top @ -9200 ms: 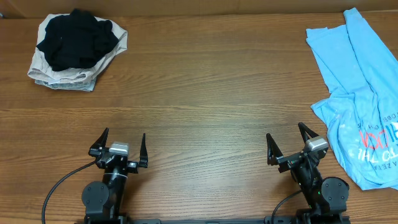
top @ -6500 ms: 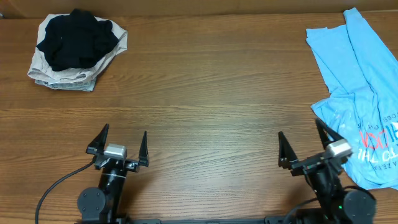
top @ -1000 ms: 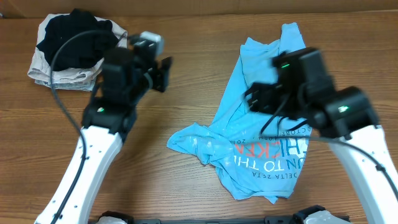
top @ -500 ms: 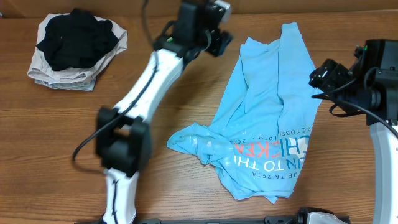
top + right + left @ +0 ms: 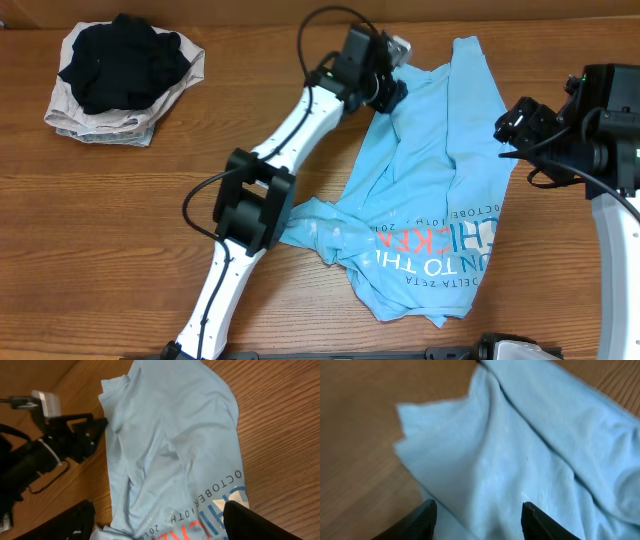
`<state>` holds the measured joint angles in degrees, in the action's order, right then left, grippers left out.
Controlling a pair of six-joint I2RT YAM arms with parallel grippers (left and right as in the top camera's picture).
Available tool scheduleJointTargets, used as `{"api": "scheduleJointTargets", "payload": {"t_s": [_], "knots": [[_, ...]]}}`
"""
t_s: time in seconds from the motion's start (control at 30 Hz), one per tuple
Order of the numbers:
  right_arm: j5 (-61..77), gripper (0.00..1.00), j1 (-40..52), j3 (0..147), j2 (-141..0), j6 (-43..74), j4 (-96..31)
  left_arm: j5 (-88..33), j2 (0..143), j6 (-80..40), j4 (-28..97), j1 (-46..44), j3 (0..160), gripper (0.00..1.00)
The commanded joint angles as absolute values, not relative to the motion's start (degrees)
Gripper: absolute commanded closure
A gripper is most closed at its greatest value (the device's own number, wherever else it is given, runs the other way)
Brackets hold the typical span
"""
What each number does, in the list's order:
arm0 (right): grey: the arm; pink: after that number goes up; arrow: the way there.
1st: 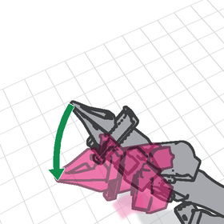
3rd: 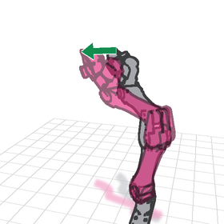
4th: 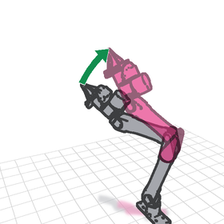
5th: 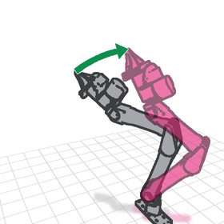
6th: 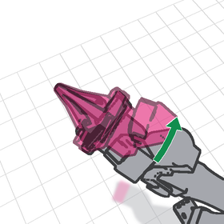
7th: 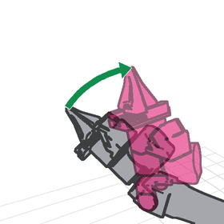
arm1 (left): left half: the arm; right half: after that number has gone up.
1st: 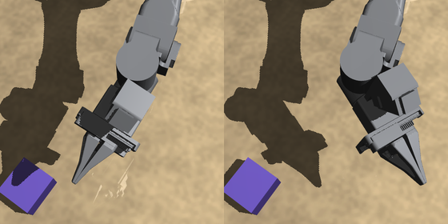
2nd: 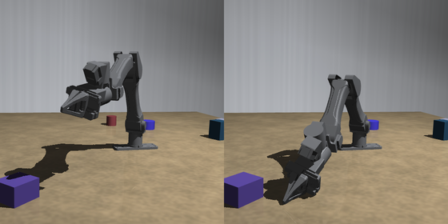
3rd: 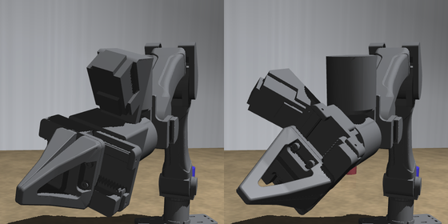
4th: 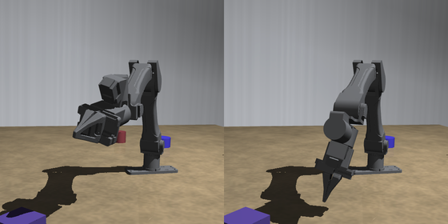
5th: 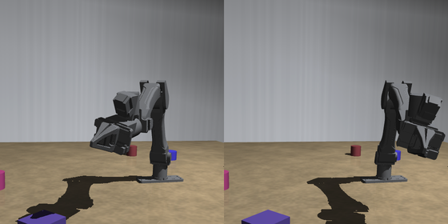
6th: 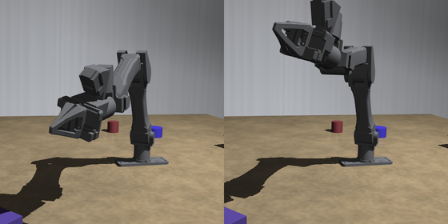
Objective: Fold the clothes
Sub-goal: 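Reach the left gripper to the T-shirt's top edge and grasp it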
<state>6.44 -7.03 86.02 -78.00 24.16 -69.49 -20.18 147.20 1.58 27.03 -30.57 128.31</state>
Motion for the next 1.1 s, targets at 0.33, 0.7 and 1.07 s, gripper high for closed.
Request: {"api": "scheduleJointTargets", "payload": {"t_s": [0.33, 0.7, 1.07], "knots": [[5.6, 0.13, -7.1, 85.7, -80.7, 23.6, -69.1, -13.1, 150.6, 0.8, 31.3, -34.1, 129.9, 0.42], [5.5, 0.12, -7.1, 85.7, -80.8, 23.6, -69.1, -6.9, 150.6, -6.5, 32.8, -34.2, 129.8, 0.47], [5.5, 0.12, -7.1, 85.7, -80.8, 23.6, -69.1, -6.8, 150.6, -7.9, 32.7, -36.1, 129.6, 0.57]]}}
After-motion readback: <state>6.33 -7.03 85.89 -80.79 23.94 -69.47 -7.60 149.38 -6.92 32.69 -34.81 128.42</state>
